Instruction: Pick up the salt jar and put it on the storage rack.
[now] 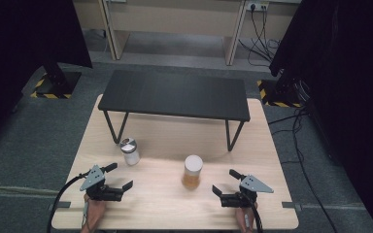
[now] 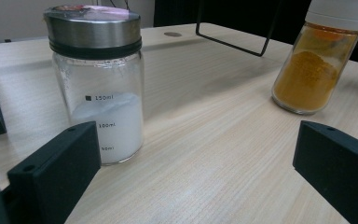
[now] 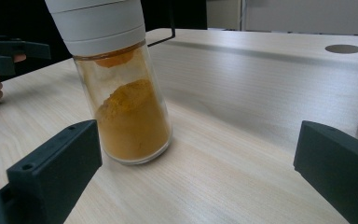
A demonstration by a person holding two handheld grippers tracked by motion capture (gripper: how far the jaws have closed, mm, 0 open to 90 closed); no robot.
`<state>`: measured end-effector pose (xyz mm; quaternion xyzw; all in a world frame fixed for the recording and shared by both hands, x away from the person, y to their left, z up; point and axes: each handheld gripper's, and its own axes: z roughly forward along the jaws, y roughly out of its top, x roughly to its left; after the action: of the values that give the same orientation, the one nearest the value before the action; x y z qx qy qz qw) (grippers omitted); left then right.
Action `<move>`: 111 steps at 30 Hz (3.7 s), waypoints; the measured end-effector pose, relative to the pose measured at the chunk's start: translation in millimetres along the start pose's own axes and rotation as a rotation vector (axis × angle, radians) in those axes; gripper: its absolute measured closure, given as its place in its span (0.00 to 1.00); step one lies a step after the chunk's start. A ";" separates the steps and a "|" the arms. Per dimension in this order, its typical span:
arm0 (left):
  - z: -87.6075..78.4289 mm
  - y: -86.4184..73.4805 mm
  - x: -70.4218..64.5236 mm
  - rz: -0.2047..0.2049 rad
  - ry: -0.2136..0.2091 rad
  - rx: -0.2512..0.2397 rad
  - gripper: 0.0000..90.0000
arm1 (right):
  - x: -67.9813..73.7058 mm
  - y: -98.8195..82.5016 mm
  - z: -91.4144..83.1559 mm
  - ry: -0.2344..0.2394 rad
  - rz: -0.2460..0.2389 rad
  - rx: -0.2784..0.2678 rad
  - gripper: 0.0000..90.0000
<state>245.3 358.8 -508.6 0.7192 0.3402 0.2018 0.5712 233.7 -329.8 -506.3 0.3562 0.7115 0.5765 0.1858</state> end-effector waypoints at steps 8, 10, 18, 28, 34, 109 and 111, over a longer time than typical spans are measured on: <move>-0.3 -1.0 1.3 -0.002 -0.009 -0.006 0.00 | 0.7 -0.5 -0.4 -0.003 -0.001 -0.003 0.01; -0.2 -1.4 1.7 -0.005 -0.013 -0.009 0.00 | 1.0 -0.2 -0.3 -0.004 -0.002 -0.001 0.01; 0.7 -3.1 6.4 -0.006 -0.052 -0.020 0.00 | 1.8 -0.4 -0.4 -0.008 -0.004 -0.002 0.01; 0.5 5.5 2.7 -0.027 -0.041 -0.011 0.00 | 1.4 0.1 0.1 -0.004 -0.009 0.000 0.01; 3.6 7.3 -4.7 -0.044 -0.002 -0.009 0.00 | 0.9 -0.4 -0.2 -0.001 -0.008 -0.003 0.01; 72.4 72.0 -17.8 -0.048 0.274 0.071 0.35 | -1.0 -1.7 -0.9 0.014 -0.016 -0.012 0.01; 69.7 76.1 -17.4 -0.057 0.262 0.072 0.35 | -0.9 -1.8 -1.0 0.014 -0.015 -0.013 0.01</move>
<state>300.4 289.7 -452.4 0.6968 0.4391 0.2655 0.5011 233.1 -331.2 -507.9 0.3455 0.7118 0.5820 0.1876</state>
